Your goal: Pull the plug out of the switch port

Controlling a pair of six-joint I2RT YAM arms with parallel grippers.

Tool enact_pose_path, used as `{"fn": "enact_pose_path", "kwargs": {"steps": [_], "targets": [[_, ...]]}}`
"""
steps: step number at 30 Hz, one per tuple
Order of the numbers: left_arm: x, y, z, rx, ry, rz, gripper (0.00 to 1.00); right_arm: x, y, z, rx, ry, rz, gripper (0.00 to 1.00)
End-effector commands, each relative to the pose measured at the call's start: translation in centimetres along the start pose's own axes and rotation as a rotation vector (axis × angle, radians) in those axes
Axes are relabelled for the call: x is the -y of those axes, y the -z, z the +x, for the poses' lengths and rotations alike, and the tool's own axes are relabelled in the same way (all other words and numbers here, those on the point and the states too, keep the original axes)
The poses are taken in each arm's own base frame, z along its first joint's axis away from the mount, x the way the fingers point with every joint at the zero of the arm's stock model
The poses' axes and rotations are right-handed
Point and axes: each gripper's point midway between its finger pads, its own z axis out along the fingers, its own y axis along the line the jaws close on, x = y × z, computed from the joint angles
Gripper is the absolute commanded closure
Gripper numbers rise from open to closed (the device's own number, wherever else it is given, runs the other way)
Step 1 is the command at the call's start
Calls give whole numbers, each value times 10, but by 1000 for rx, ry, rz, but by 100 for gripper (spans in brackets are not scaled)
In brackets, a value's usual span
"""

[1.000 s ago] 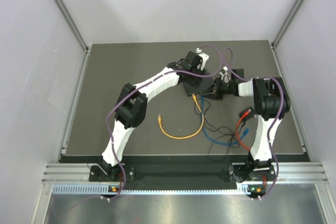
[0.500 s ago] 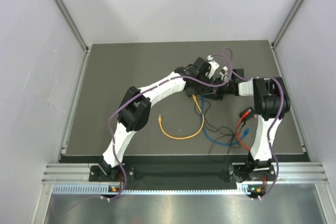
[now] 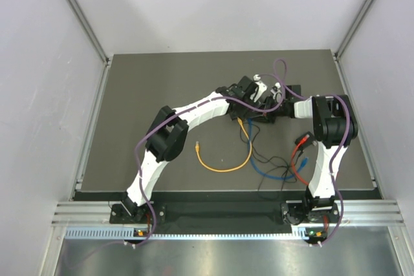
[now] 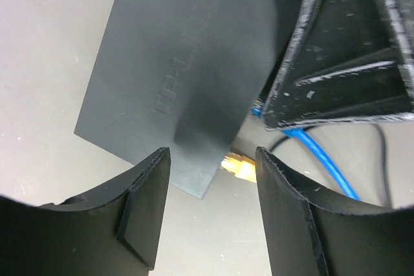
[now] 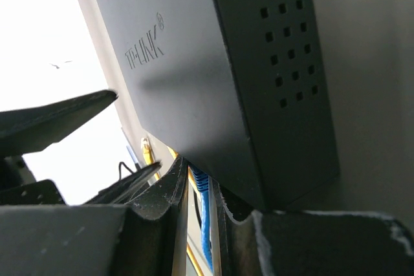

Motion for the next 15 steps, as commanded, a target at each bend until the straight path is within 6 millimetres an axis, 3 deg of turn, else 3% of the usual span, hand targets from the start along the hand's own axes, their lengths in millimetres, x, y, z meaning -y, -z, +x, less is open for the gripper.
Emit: {"fn": "enact_pose_path", "kwargs": {"steps": [1,15], "targets": [[-7,-9,-3,13,-26,-42,40,46,1,23,-39,-102,154,100],[-18,-42,23,-83,23,-168,42,47,6,43,-72,-138,155,100]]}}
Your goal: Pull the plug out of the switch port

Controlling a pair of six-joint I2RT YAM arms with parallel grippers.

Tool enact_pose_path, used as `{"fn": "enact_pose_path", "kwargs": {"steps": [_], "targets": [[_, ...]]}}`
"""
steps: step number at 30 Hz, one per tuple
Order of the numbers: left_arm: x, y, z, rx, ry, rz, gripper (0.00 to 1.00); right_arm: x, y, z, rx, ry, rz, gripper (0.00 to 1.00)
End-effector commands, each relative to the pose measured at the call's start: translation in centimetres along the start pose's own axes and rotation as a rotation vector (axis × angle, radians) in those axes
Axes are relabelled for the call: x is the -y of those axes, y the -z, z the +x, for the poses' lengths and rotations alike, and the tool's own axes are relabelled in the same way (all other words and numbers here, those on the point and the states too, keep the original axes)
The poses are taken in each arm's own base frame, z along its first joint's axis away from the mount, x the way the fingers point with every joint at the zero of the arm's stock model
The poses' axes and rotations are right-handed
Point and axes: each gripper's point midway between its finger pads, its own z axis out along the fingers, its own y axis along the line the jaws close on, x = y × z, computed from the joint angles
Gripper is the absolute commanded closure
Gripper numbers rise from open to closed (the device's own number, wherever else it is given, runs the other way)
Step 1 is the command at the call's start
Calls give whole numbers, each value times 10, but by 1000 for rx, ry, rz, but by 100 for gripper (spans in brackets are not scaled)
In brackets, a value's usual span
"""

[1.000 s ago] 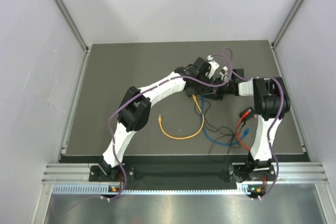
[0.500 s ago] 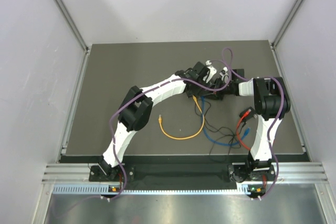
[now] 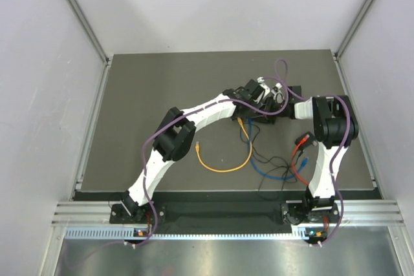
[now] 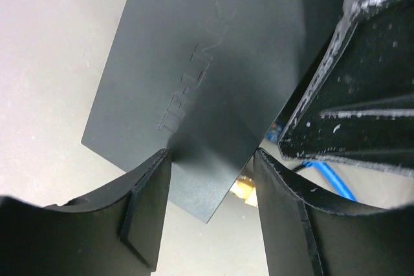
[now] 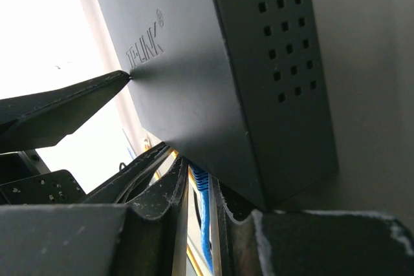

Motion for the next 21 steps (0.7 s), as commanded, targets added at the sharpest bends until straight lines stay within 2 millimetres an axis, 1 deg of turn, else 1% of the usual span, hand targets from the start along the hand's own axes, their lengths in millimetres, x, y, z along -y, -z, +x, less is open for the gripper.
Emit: {"fn": "enact_pose_path", "kwargs": {"steps": [1,3,5,6,9,10,12,14,15,16,21], "targets": [[-5,-29,23,-72,50,-52,43,46,6,42,-76,-130,159,100],[-4,-30,24,-85,63,-54,43,50,9,49,-86,-142,179,100],[-3,-33,30,-100,58,-52,43,52,10,53,-91,-144,189,100],[-3,-34,30,-102,85,-61,43,52,12,55,-88,-143,192,100],[0,-34,36,-113,86,-50,43,51,17,58,-81,-130,208,100],[0,-33,34,-106,88,-48,42,53,19,60,-80,-121,222,100],[0,-34,38,-117,91,-42,42,50,23,64,-79,-117,225,100],[1,-36,41,-131,106,-37,42,55,26,68,-87,-99,260,100],[1,-37,41,-131,113,-28,42,54,26,67,-84,-74,279,100],[4,-38,42,-134,121,-13,42,61,29,69,-90,-49,332,100],[7,-42,45,-154,152,-4,42,57,28,68,-87,10,379,100]]}}
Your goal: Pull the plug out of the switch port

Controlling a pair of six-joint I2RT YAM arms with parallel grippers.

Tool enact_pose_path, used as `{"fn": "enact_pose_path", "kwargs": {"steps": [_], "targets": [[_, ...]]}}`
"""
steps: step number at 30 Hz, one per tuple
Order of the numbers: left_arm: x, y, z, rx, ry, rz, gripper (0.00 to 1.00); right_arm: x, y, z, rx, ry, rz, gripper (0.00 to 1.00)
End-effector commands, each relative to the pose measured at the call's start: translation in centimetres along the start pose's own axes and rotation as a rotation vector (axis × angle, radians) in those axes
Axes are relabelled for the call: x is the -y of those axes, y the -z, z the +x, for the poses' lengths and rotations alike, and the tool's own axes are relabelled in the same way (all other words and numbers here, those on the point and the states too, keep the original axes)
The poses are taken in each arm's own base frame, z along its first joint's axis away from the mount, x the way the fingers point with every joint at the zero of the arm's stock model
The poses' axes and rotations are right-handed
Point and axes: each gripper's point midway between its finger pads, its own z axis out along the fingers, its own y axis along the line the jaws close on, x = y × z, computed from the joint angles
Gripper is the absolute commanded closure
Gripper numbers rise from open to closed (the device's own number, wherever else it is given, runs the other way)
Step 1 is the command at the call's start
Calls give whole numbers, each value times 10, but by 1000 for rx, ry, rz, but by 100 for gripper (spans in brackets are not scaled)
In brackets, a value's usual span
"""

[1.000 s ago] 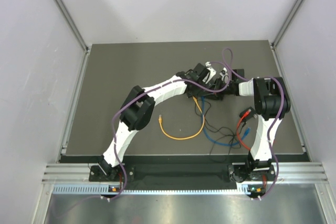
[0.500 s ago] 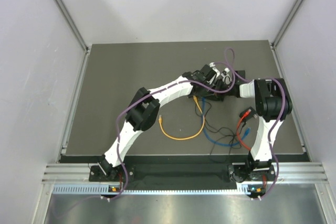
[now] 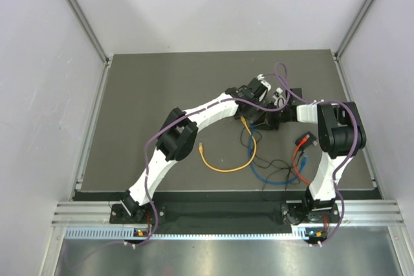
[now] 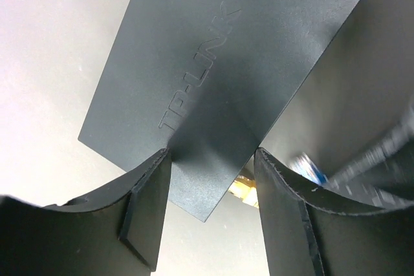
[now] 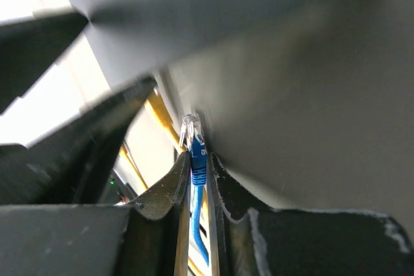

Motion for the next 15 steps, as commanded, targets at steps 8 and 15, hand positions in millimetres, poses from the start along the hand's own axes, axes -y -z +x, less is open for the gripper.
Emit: {"fn": "enact_pose_path", "kwargs": {"steps": [8,15], "targets": [[-4,-28,46,-120,81,38,42,39,16,34,-14,-24,200,100],[-3,3,25,-77,129,99,41,77,84,7,132,-208,380,100]]}}
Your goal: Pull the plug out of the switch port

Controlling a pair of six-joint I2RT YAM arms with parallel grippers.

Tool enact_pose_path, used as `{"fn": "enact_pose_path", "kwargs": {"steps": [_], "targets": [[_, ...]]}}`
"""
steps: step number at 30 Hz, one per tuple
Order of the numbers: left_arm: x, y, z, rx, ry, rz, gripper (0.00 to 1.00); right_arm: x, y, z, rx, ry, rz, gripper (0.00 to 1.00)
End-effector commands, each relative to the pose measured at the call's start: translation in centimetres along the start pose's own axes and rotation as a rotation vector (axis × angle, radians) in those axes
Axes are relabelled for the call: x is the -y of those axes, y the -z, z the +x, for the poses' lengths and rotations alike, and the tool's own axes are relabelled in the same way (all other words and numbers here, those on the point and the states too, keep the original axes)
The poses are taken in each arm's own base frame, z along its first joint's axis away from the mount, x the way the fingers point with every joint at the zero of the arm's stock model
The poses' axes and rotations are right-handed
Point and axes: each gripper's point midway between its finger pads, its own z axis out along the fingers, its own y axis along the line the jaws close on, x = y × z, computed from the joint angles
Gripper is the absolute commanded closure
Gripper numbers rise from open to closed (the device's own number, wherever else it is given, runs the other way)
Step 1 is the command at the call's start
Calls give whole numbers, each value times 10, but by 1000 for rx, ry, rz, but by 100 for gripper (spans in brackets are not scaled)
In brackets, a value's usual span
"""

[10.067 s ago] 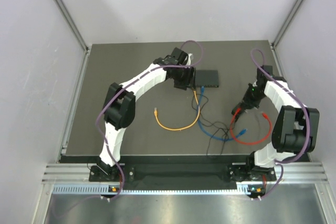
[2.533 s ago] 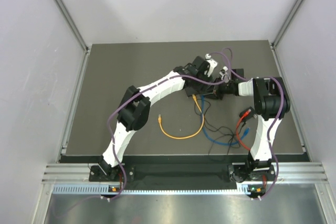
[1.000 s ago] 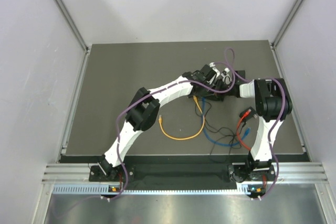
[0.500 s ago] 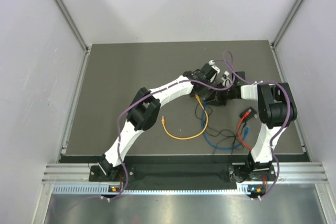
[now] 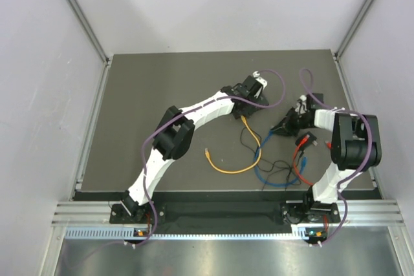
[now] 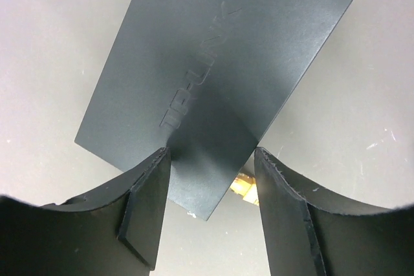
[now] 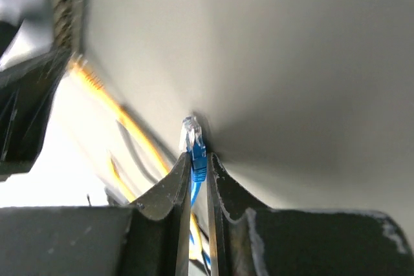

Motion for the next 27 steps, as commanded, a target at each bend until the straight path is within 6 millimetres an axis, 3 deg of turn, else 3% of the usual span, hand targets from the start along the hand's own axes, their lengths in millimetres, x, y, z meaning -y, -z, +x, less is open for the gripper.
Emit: {"fn": "enact_pose_path", "kwargs": {"steps": [1,7,8,10,11,13,14,15,17,20,24,27], "targets": [[1,8,29,-113,89,71,40,52,31,-11,70,-57,326,100],[-4,39,4,-67,185,115,40,86,73,-8,105,-5,609,99],[-6,44,2,-65,201,128,39,86,77,-9,114,15,619,96],[-12,57,-8,-50,247,159,38,79,85,-13,116,85,606,77],[-12,61,-8,-53,263,184,38,68,87,-19,132,123,582,59],[-16,72,-16,-31,300,224,38,51,87,-24,131,190,524,47],[-15,73,-8,-51,316,281,37,33,88,-33,165,236,471,40],[-18,78,-15,-23,324,304,37,20,86,-35,167,261,410,36],[-25,75,-1,-44,339,309,37,-7,82,-48,219,308,328,30],[-41,79,5,-45,363,304,36,-45,69,-58,227,335,198,29],[-59,81,6,-36,416,308,36,-117,34,-38,119,459,-42,32],[-70,75,3,-25,469,327,36,-141,7,-25,31,442,-167,35]]}}
